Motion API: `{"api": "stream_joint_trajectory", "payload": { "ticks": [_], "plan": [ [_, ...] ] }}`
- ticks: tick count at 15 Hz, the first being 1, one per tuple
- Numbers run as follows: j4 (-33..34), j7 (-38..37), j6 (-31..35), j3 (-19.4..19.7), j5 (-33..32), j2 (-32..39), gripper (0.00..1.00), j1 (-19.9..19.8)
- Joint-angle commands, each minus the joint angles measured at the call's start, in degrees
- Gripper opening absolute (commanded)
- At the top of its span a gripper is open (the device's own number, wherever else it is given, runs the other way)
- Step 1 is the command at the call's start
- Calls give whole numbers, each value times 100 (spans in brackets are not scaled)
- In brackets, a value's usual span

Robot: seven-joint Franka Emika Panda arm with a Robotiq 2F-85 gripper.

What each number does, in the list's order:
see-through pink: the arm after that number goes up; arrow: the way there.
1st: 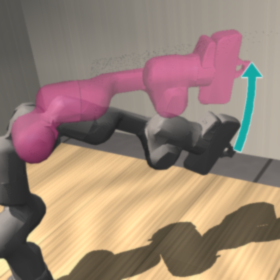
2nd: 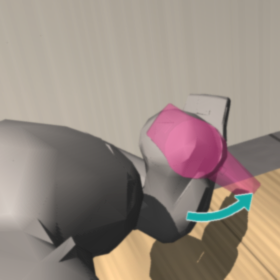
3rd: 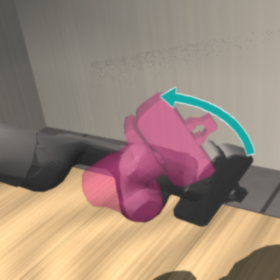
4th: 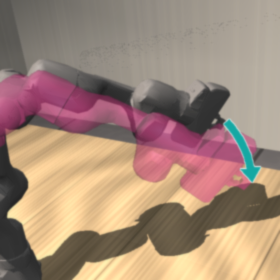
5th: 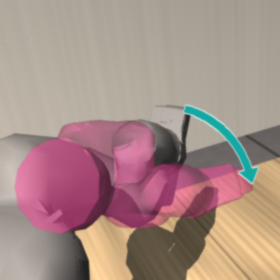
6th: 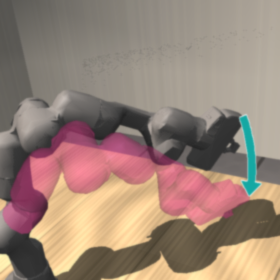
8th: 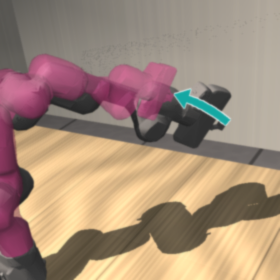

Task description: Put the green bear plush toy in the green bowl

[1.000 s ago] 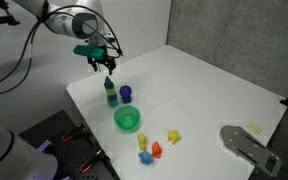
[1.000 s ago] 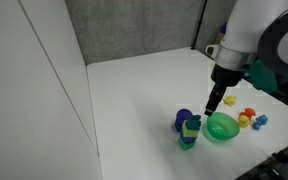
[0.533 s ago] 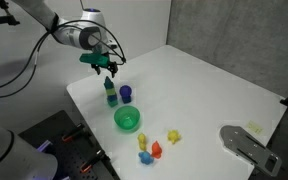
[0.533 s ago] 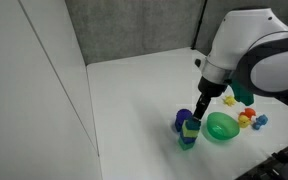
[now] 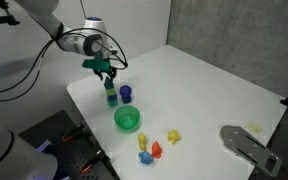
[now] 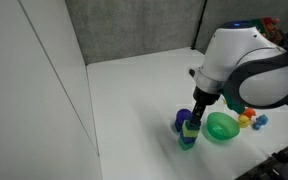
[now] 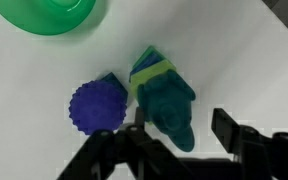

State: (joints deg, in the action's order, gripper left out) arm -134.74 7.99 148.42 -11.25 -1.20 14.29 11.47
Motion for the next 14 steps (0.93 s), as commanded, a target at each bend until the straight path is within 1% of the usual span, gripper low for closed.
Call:
{"api": "stream_joint_trajectory", "payload": {
  "ticks": [1, 3, 5, 6, 7, 8, 9, 11, 14],
  "plan": [
    [157, -221, 118, 71, -353, 153, 40, 72],
    [165, -251, 119, 54, -375, 101, 23, 59],
    [186, -191, 55, 6, -235, -8, 11, -8],
    [200, -145, 9, -19, -137, -83, 6, -53],
    [218, -90, -30, -37, -66, -138, 5, -90],
    [219, -68, -70, -36, -1, -213, 7, -127],
    [203, -67, -133, -15, 56, -303, 5, -168],
    [134, -204, -225, 119, -29, -466, 7, -214],
    [43, -672, -366, 510, -584, -608, 4, -270]
  ]
}}
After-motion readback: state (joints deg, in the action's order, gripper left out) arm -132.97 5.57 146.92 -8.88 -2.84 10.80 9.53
